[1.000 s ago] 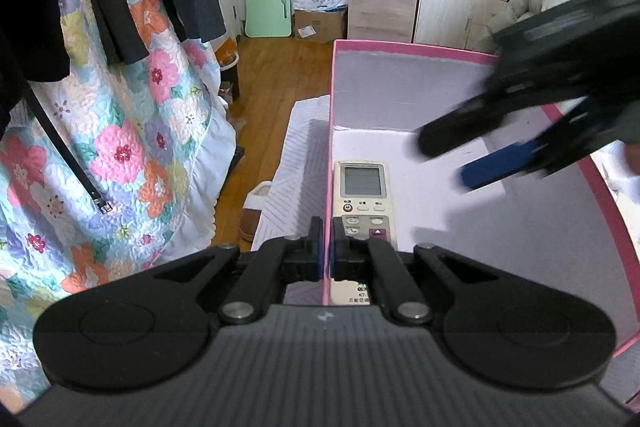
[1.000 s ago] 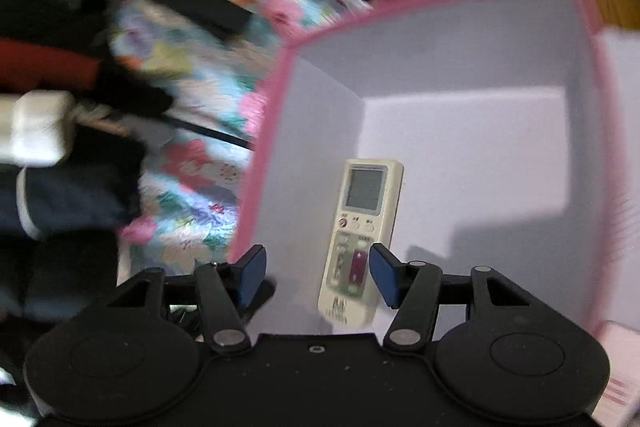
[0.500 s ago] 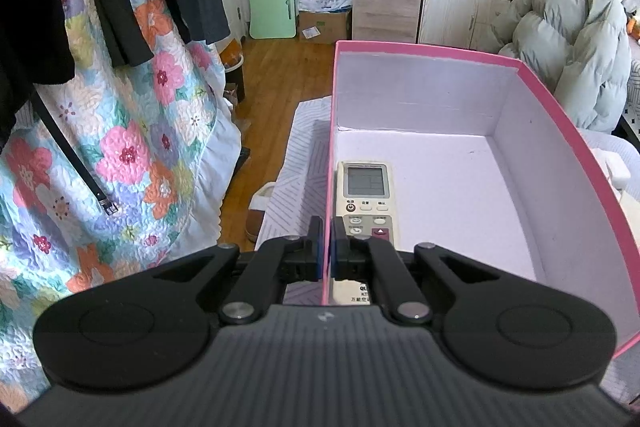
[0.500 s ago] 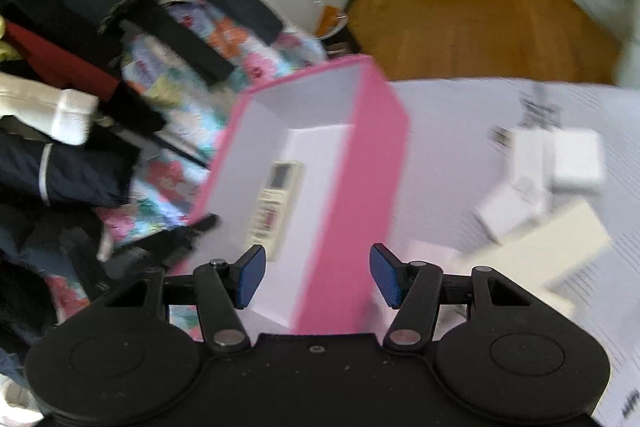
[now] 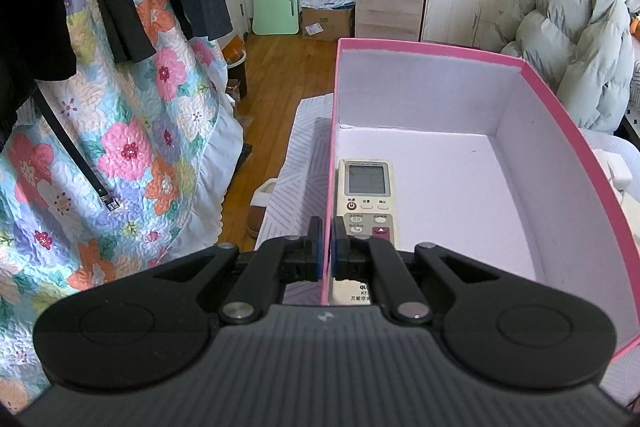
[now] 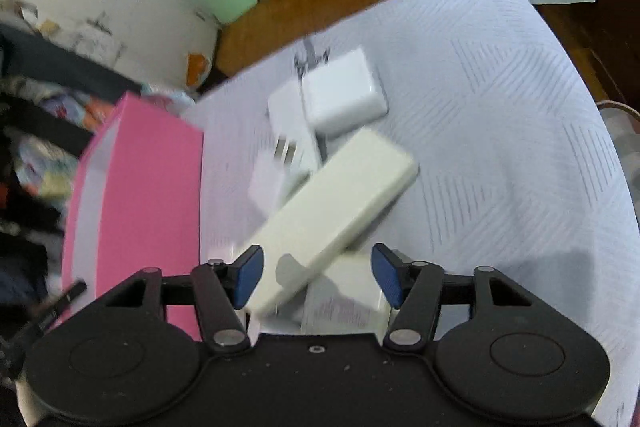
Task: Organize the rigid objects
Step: 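Return the right gripper to the table and grasp the long cream remote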
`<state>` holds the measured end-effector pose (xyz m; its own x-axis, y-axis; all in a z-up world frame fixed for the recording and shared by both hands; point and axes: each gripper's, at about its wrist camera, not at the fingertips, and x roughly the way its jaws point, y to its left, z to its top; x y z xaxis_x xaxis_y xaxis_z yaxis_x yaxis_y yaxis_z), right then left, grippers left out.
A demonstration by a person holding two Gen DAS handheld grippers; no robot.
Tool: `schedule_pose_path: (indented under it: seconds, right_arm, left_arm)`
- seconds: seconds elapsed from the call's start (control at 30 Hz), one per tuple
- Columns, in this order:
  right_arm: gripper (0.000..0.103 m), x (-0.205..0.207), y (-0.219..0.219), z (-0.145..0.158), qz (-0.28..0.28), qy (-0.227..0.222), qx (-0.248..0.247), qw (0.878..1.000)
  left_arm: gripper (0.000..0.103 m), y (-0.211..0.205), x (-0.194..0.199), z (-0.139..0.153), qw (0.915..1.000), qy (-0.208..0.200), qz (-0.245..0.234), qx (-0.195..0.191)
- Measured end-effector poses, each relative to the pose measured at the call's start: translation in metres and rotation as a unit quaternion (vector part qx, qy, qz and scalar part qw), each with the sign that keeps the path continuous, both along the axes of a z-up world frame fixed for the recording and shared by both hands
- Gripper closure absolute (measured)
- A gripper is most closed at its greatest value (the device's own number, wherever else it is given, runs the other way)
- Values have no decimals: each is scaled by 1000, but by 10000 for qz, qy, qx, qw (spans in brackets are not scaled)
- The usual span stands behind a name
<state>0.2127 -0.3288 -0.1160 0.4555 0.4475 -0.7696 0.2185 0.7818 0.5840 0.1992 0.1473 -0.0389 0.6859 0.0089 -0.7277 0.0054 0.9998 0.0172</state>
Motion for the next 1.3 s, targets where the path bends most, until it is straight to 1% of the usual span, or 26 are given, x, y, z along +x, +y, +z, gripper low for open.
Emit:
schedule_pose_path:
  seconds: [0.1,0.13,0.17,0.2,0.27,0.3,0.33,0.4,0.43,0.5,0.53,0.6,0.7,0.77,0.83,0.9,0.97,1.13,1.3]
  right_arm:
    - [34,10,-6,-12,-153,114,140,9997]
    - [34,14,-7,-19,-149,158,298,9993]
    - [33,16,-8,-23,-206,111,502,9985]
    - [30,17,-8,-27,-254,89,715,9971]
    - [30,17,-8,-33,-444,39,993,9941]
    - [38,15,-10,-36,-561,27,1110,9922]
    - [43,12,-10,-39,-730,60,1188,9902]
    - [68,5,-14,-46,-953,13,1290,9871]
    - [76,2,-16,-49,-1056,-42,1338,9854]
    - [80,-2,-16,-49,-1156,-163,1515,9815]
    - [80,-4,-16,-47,-1151,-248,1550,9809]
    - [81,-8,-15,-39,-1089,-419,1393,9834]
    - [82,-8,-8,-19,-848,-705,1013,9887]
    - [82,-5,1,-2,-527,-879,578,9931]
    - [82,0,12,10,-188,-868,242,9958]
    - [81,6,15,14,-104,-659,62,9978]
    - [80,13,16,13,-95,-567,26,9983]
    - [78,24,14,7,-199,-464,301,9983]
    - [75,20,15,0,-256,-424,388,9980]
  left_arm:
    - [100,0,1,0,10000,8,16,-5]
    - [100,0,1,0,10000,11,14,-8]
    - [100,0,1,0,10000,12,11,-5]
    - [100,-1,1,0,10000,12,14,5]
    - [100,0,1,-1,10000,21,24,14]
    - [100,0,1,-1,10000,27,27,7]
    - [100,0,1,-1,10000,27,29,-2]
    - [100,1,1,-1,10000,34,49,-30]
    - [100,1,1,-2,10000,40,49,-34]
    - [100,1,2,-2,10000,51,38,-42]
    - [100,1,2,-2,10000,49,43,-34]
    - [100,2,2,-2,10000,51,49,-35]
    - [100,3,2,-3,9999,61,46,-70]
    - [100,3,2,-3,10000,58,49,-59]
    - [100,3,2,-3,9999,62,50,-71]
    - [100,4,2,-3,9999,60,79,-106]
    - [100,5,0,-4,9999,47,91,-126]
    - [100,7,0,-6,9998,43,94,-159]
    - [100,7,-2,-5,9998,45,73,-187]
